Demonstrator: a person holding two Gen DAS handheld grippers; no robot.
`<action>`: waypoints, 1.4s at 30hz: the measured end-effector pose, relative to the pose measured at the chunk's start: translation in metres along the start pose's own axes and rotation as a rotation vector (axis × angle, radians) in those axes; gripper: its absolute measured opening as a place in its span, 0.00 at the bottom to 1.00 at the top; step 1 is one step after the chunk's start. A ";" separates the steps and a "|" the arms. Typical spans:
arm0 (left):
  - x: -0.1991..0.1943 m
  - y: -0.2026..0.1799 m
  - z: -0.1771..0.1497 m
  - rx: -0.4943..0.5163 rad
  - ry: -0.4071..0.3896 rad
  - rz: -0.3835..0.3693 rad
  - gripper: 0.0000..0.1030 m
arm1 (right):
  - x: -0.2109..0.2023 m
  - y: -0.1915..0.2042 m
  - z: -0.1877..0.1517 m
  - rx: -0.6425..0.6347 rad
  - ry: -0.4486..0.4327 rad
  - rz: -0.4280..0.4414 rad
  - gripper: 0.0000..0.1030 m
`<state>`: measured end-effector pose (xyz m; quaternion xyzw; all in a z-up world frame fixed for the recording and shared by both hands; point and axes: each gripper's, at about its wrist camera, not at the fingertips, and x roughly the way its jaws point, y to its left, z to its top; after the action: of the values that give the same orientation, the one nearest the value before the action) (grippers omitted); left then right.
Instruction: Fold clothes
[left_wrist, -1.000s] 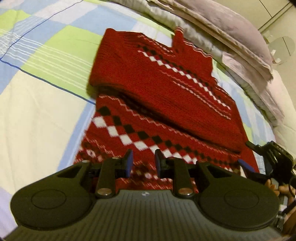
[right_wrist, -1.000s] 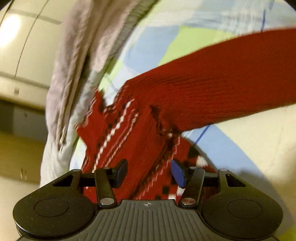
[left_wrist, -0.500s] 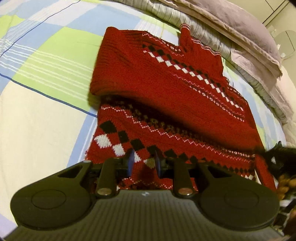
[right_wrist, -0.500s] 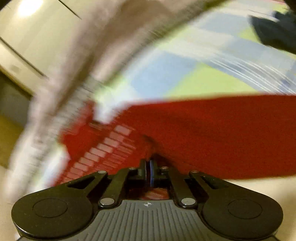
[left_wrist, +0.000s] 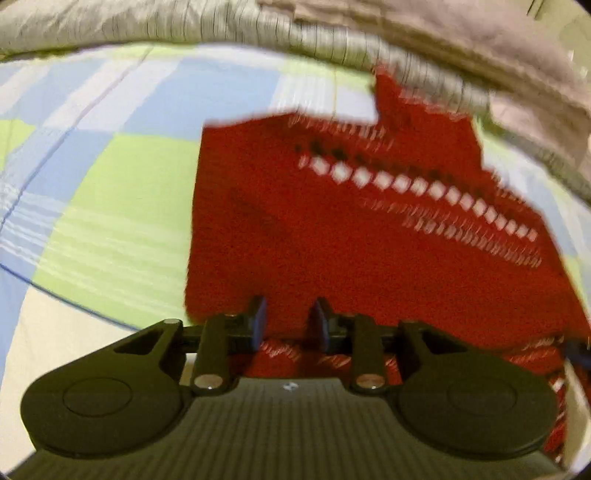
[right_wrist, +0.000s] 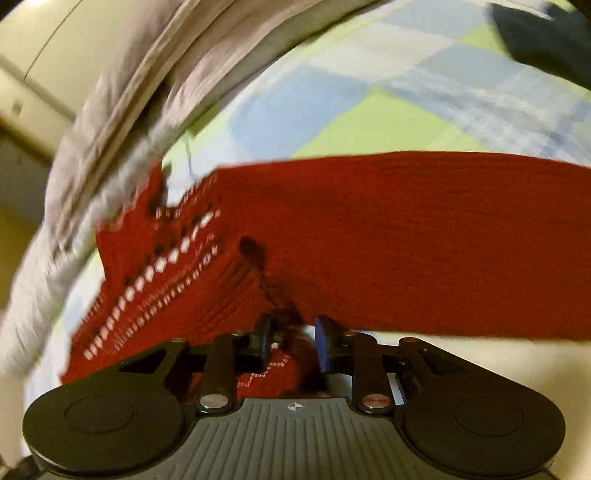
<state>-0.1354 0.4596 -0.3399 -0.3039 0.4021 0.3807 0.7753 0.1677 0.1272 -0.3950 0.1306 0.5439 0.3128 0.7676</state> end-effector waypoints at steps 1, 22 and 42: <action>-0.008 -0.004 -0.001 0.018 -0.013 -0.007 0.23 | -0.014 -0.011 -0.002 0.040 -0.017 0.006 0.25; -0.067 -0.026 -0.072 -0.143 0.092 -0.156 0.23 | -0.184 -0.270 -0.029 0.983 -0.438 -0.003 0.29; -0.112 0.059 -0.089 -0.415 -0.002 -0.136 0.23 | -0.131 0.172 -0.032 -0.839 -0.290 0.189 0.19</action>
<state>-0.2629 0.3821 -0.2975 -0.4829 0.2929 0.4024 0.7204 0.0523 0.1733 -0.2150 -0.1003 0.2427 0.5534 0.7904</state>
